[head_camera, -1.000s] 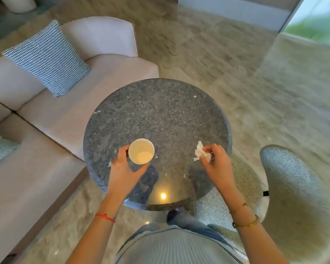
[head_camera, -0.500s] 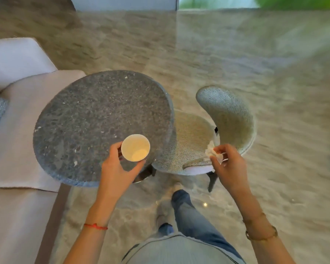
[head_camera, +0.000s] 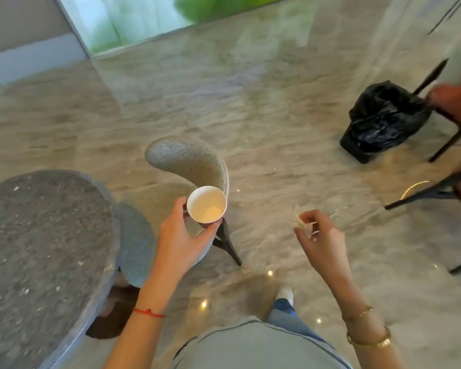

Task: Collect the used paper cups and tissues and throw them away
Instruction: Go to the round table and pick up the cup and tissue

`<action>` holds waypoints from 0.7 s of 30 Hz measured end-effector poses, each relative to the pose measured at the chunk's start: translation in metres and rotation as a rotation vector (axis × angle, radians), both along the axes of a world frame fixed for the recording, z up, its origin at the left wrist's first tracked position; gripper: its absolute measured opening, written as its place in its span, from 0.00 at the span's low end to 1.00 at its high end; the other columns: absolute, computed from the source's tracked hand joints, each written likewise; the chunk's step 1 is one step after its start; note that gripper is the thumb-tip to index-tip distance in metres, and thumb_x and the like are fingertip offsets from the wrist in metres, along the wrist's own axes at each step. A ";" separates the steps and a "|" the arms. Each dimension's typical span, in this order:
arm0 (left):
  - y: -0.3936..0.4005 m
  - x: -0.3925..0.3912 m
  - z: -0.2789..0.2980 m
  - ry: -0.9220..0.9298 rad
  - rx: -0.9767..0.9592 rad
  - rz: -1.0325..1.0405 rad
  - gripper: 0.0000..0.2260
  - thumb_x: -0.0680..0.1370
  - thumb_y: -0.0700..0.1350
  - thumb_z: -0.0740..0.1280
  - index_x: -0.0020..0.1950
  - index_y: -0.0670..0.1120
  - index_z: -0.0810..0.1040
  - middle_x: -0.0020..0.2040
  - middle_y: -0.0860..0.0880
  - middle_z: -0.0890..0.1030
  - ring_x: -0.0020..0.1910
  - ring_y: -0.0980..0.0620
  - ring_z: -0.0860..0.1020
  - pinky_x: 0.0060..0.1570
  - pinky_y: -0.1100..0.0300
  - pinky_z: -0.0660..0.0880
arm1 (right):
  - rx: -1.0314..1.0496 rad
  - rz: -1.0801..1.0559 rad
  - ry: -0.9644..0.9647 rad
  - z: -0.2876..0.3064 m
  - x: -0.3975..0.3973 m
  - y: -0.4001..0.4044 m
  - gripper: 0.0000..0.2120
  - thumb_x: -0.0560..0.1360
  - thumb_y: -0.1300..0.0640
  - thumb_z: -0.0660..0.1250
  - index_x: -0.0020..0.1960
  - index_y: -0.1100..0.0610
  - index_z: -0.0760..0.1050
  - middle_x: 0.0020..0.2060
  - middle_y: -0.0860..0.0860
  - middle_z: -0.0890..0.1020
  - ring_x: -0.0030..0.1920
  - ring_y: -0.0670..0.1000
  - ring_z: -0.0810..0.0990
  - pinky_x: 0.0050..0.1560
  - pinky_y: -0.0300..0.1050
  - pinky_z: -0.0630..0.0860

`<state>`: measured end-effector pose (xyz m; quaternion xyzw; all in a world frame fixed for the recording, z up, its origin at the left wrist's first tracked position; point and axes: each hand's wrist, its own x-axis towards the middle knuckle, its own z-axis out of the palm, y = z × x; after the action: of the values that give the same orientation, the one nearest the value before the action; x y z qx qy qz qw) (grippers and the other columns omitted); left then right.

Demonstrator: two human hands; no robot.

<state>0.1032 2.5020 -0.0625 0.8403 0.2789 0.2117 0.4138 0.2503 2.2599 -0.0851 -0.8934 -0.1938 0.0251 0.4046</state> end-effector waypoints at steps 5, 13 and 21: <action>-0.055 0.118 0.002 -0.010 0.017 -0.178 0.29 0.66 0.63 0.74 0.61 0.58 0.67 0.54 0.60 0.77 0.52 0.62 0.78 0.48 0.70 0.73 | -0.030 -0.117 0.013 0.014 0.078 -0.077 0.11 0.71 0.59 0.72 0.48 0.49 0.72 0.40 0.40 0.76 0.35 0.40 0.76 0.35 0.30 0.69; -0.127 0.277 0.007 -0.032 -0.007 -0.288 0.29 0.63 0.65 0.72 0.58 0.55 0.68 0.50 0.61 0.77 0.49 0.65 0.77 0.45 0.78 0.68 | -0.033 -0.289 0.024 0.018 0.196 -0.168 0.10 0.72 0.59 0.71 0.48 0.48 0.73 0.41 0.41 0.77 0.37 0.40 0.75 0.35 0.29 0.69; -0.145 0.446 -0.012 0.004 0.015 -0.410 0.28 0.64 0.61 0.75 0.59 0.55 0.69 0.53 0.59 0.79 0.50 0.62 0.78 0.45 0.76 0.69 | -0.024 -0.435 0.053 -0.008 0.330 -0.201 0.11 0.72 0.59 0.72 0.48 0.48 0.72 0.40 0.41 0.77 0.38 0.42 0.76 0.37 0.35 0.71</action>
<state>0.5496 2.3566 -0.0746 0.8829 0.1014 0.1236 0.4415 0.5808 2.0592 -0.0930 -0.9178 0.0144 -0.0370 0.3950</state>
